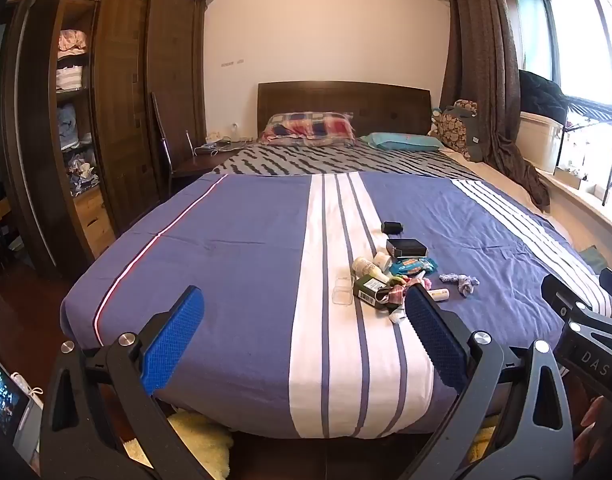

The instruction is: Collect trash

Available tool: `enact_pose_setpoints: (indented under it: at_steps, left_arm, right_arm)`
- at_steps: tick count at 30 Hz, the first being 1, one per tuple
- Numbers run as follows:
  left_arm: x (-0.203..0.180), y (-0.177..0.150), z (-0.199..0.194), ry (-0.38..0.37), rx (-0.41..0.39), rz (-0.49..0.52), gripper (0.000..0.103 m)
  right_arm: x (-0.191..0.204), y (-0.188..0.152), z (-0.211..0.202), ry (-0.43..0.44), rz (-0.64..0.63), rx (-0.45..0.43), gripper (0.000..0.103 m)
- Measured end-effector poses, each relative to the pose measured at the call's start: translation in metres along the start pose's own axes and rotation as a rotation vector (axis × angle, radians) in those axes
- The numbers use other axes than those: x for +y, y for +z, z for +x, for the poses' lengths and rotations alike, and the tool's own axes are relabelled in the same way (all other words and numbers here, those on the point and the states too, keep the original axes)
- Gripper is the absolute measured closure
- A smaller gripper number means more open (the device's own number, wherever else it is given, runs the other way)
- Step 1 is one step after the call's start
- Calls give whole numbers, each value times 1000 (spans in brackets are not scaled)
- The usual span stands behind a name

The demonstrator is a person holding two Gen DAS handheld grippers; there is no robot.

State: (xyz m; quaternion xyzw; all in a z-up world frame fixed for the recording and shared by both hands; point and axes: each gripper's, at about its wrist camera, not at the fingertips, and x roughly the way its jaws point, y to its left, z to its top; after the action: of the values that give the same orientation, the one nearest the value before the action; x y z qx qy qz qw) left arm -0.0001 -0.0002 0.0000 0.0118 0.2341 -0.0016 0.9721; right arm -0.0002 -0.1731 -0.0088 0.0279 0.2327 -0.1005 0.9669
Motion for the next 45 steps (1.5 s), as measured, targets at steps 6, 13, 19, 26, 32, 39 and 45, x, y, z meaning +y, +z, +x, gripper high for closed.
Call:
enact_pose_setpoints:
  at_steps: [6,13,19,26,32,39,45]
  left_arm:
    - [0,0,0,1,-2,-2,8]
    - [-1,1,-2,1,-4,-2,8]
    - [0,2,-3,-1,-2,-5,8]
    - [4,5,-7,-1,-4,-6,8]
    - [5,9,-10,4,-9,-8,8]
    - [5,11,-9,5,-9,-11,8]
    - [5,10,-9,5,-10,-13,8]
  right_arm:
    - [1,0,0,-1,-3,1,3]
    - [2,2,-2,2,4,1,3]
    - [0,2,-2,2,7,0,3]
    - [-1,2,-5,5,1,-5,3]
    - [0,3,-4,8,-2,-3,3]
    - [4,3,-3,14,-10,-6,3]
    - [4,3,-3,14,-11,-6,3]
